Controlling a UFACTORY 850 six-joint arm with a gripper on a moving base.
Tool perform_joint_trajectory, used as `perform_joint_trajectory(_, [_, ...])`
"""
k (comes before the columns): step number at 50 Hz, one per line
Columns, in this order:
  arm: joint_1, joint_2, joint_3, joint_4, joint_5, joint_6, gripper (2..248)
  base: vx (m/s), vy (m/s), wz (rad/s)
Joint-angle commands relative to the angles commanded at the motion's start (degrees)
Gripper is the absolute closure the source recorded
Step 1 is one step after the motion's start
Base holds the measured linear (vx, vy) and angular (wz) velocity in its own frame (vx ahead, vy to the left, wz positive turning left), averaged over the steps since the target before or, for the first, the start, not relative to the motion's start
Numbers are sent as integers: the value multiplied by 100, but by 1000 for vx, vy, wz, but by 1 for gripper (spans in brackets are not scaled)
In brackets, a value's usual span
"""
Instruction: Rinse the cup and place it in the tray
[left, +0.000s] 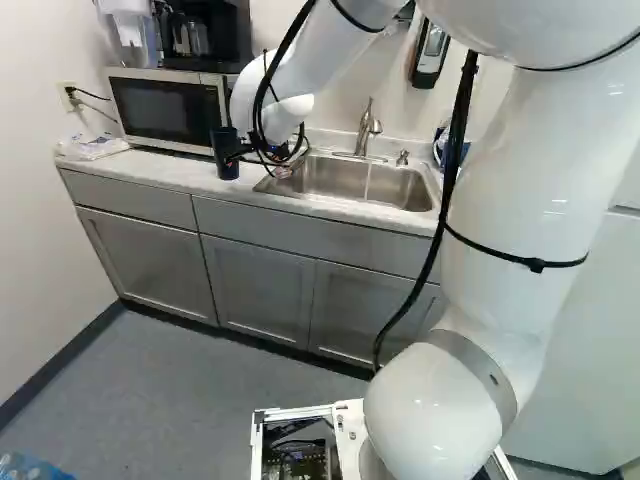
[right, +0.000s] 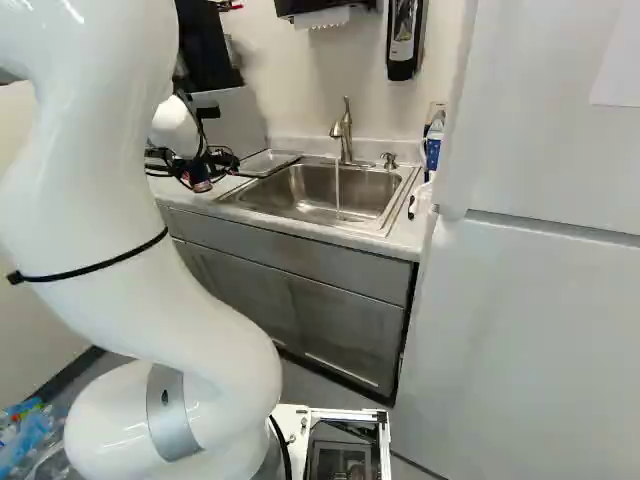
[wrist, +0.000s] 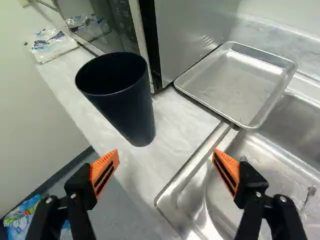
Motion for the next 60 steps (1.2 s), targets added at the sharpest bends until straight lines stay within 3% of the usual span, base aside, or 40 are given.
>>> perform_joint_trajectory(60, [204, -771, -80, -374, 1884, 0, 3, 0, 0, 0])
